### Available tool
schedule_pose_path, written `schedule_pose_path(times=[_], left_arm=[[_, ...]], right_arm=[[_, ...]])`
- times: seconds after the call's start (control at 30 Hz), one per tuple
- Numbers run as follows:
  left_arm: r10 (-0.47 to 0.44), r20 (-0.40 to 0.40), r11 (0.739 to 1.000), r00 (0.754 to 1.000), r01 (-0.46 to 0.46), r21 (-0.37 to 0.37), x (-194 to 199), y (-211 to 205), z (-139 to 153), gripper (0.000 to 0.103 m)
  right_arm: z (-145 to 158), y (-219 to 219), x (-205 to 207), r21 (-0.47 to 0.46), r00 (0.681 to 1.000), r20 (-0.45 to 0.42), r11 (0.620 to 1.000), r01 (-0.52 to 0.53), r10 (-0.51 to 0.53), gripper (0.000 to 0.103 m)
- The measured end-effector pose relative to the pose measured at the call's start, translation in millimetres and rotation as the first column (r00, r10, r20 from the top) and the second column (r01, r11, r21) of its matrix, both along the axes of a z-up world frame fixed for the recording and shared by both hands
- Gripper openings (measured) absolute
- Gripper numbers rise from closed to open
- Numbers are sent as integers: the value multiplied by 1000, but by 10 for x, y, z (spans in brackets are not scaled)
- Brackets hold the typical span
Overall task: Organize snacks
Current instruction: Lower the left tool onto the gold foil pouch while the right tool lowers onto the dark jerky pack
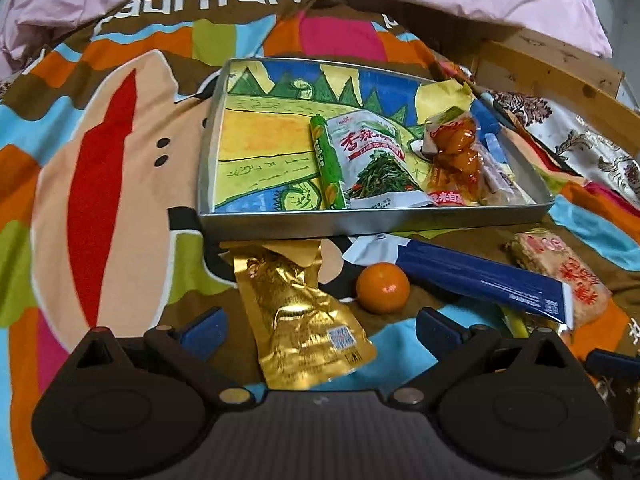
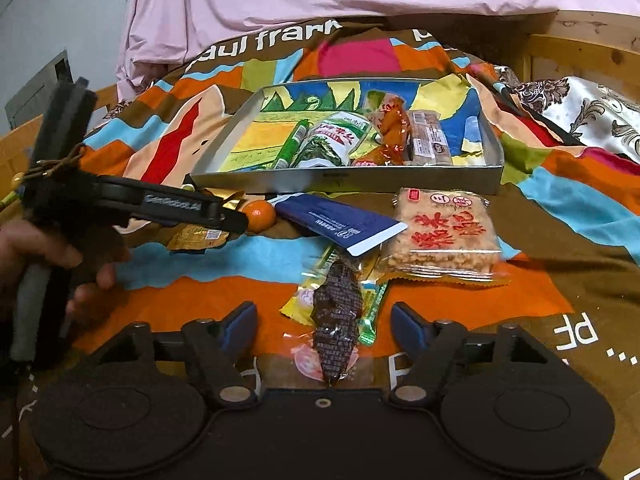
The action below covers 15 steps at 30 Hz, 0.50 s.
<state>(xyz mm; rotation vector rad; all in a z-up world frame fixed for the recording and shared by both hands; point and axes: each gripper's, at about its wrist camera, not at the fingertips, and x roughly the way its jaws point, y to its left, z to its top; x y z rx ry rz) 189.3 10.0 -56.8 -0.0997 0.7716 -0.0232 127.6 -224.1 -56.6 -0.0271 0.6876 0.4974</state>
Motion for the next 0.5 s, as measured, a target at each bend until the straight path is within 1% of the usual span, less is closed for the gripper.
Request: schedule_pose_path(times=[0.07,0.1,0.17,0.23,0.3,0.33,0.43,0.5], left_arm=[[-15,5,1000,1000,15,-1,35,6,-26,95],[-20,2,1000,1000,20,-1,54,9,-36,93],[-17,-5,1000,1000,17,7,82,17,-64,85],[-12,-8,1000,1000,12,7,93,28,-79,84],[-9,1,1000,1000,9,4,76,42,-79,77],[-8,-1,1000,1000,8,13,69,44,-85,73],[-16,-6,999,1000,16,32,57,34,-90,69],[-15,-11,999,1000,16,30,33,33,-78,67]], right_arm=[[-13,3,-11,-6,1000,-2,1000,-2,2,67],[-17,7,-17,-9,1000,-3,1000,-5,5,64],[-20,8,-30,-14,1000,1,1000,-7,7,64],[-21,7,-34,-16,1000,-1,1000,-5,5,61],[-20,5,-37,-22,1000,-1,1000,1,-1,57],[-21,6,-35,-24,1000,-2,1000,5,-5,55],[-20,5,-45,-23,1000,-6,1000,11,-11,53],[-22,12,-57,-26,1000,-5,1000,10,-10,53]])
